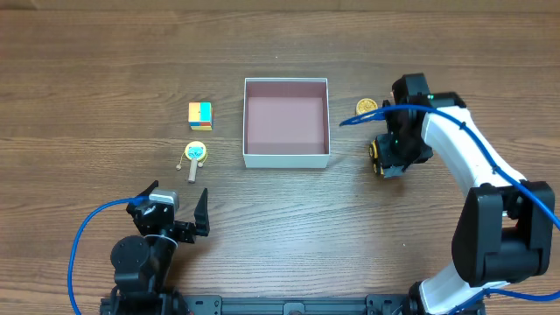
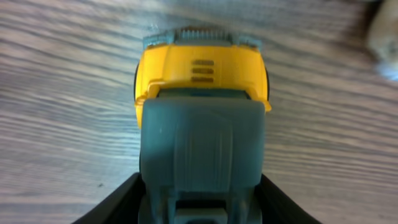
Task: Pack container
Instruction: 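Carry the truck into the white box and release it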
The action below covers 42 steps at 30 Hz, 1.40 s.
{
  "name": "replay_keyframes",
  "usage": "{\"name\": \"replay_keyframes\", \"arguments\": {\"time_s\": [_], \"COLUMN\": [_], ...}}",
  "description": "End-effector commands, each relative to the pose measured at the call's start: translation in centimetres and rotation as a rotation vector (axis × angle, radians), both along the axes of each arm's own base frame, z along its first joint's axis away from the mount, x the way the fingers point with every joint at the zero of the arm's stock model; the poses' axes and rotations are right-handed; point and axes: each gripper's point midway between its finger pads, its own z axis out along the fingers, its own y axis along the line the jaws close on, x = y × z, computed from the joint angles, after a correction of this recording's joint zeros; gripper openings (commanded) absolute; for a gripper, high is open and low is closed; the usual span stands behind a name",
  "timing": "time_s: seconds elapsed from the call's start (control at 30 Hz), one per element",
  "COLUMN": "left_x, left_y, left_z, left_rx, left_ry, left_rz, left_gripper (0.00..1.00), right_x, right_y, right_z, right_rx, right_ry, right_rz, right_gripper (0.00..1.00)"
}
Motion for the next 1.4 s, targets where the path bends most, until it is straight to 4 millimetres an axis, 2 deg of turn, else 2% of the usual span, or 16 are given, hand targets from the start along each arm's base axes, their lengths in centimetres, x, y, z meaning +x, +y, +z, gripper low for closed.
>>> {"name": "replay_keyframes", "arguments": {"time_s": [0.0, 0.07, 0.13, 0.3, 0.37, 0.43, 0.57, 0.8, 0.93, 1.2, 1.37], "left_x": [-0.1, -0.1, -0.1, -0.1, -0.1, -0.1, -0.1, -0.1, -0.1, -0.1, -0.1], "left_y": [0.2, 0.2, 0.2, 0.2, 0.2, 0.2, 0.2, 0.2, 0.2, 0.2, 0.2], "left_z": [0.0, 0.0, 0.0, 0.0, 0.0, 0.0, 0.0, 0.0, 0.0, 0.0, 0.0], "left_rx": [0.013, 0.013, 0.012, 0.013, 0.013, 0.013, 0.013, 0.013, 0.013, 0.012, 0.013], "left_ry": [-0.002, -0.002, -0.002, -0.002, -0.002, -0.003, -0.003, -0.002, -0.002, -0.002, -0.002], "left_rz": [0.008, 0.008, 0.008, 0.008, 0.008, 0.008, 0.008, 0.008, 0.008, 0.008, 0.008], "left_gripper": [1.0, 1.0, 1.0, 1.0, 1.0, 1.0, 1.0, 1.0, 1.0, 1.0, 1.0], "right_x": [3.0, 3.5, 4.2, 5.0, 5.1, 5.0, 4.8, 5.4, 5.9, 6.7, 7.1], "right_y": [0.9, 1.4, 2.7, 8.2, 10.6, 13.3, 16.3, 18.2, 19.1, 19.8, 19.5], "right_z": [4.6, 6.9, 9.9, 15.5, 16.9, 17.4, 17.1, 15.2, 13.4, 8.2, 6.6], "right_rx": [0.042, 0.054, 0.089, 0.213, 0.244, 0.271, 0.29, 0.273, 0.261, 0.204, 0.163], "right_ry": [-0.094, -0.113, -0.149, -0.237, -0.277, -0.303, -0.314, -0.304, -0.277, -0.186, -0.174], "right_rz": [-0.02, -0.066, -0.122, -0.112, -0.095, -0.069, -0.072, -0.102, -0.101, -0.099, -0.103], "right_gripper": [0.38, 0.32, 0.31, 0.31, 0.31, 0.33, 0.34, 0.34, 0.34, 0.34, 0.36]}}
